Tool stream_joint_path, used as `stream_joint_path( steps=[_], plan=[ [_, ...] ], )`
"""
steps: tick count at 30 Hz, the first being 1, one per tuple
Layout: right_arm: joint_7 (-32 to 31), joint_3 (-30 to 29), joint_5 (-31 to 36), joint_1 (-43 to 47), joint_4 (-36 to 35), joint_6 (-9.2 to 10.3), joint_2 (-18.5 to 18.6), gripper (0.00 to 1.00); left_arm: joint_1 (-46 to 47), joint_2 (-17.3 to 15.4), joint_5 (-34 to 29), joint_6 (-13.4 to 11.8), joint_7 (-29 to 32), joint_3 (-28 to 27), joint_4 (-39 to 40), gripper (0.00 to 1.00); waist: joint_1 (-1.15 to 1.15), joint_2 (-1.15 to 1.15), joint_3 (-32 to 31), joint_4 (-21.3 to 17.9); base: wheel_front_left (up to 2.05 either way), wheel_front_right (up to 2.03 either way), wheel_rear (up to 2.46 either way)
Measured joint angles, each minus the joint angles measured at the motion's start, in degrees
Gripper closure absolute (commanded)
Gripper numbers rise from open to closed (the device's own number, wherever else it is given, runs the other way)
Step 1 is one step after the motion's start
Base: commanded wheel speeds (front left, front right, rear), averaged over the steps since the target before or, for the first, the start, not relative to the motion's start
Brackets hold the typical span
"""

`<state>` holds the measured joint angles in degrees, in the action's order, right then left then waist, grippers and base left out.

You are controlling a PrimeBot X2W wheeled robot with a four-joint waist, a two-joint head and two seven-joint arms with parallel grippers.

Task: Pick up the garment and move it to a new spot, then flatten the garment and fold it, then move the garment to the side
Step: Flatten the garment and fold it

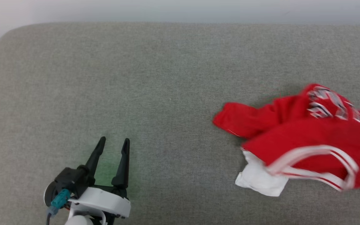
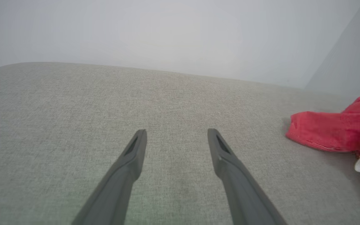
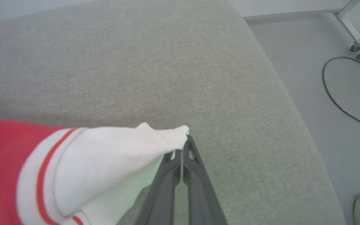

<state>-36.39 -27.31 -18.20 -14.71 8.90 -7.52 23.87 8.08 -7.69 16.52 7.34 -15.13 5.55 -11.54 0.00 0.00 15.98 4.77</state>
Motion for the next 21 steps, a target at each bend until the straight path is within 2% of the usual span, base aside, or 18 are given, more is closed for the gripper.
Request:
stream_joint_path(
  steps=[6,12,14,18,21],
  plan=[
    [2.34,-8.35,5.15,-0.33,7.65,0.0,-0.16,1.0,-0.01,-0.46,0.27,0.03,0.0,0.54,-0.07,0.0,0.0,0.0,0.03,0.95,0.0,0.0,0.0],
    [6.84,-9.92,7.11,-1.64,14.46,0.0,-1.26,1.0,-0.15,-1.2,0.47,0.04,0.0,0.98,-0.36,0.0,0.0,0.0,0.18,0.92,0.0,0.0,0.0],
    [8.81,-9.44,7.09,-2.47,15.3,0.0,-1.34,0.0,-0.1,-1.7,0.68,0.03,0.0,1.43,-0.6,0.0,0.0,0.0,0.16,0.62,0.0,0.0,0.0],
    [13.35,-7.71,5.35,-3.21,14.73,0.0,-0.77,0.0,0.82,-3.83,2.46,0.04,0.0,3.5,-1.03,0.0,0.0,0.0,-0.19,-0.1,0.0,0.0,0.0],
    [16.0,-4.89,0.94,-3.28,11.54,0.0,-1.02,0.0,2.82,-7.94,5.82,0.04,0.08,8.03,-2.08,0.0,0.0,0.0,-0.75,-0.71,0.0,0.0,0.0]
  ],
)
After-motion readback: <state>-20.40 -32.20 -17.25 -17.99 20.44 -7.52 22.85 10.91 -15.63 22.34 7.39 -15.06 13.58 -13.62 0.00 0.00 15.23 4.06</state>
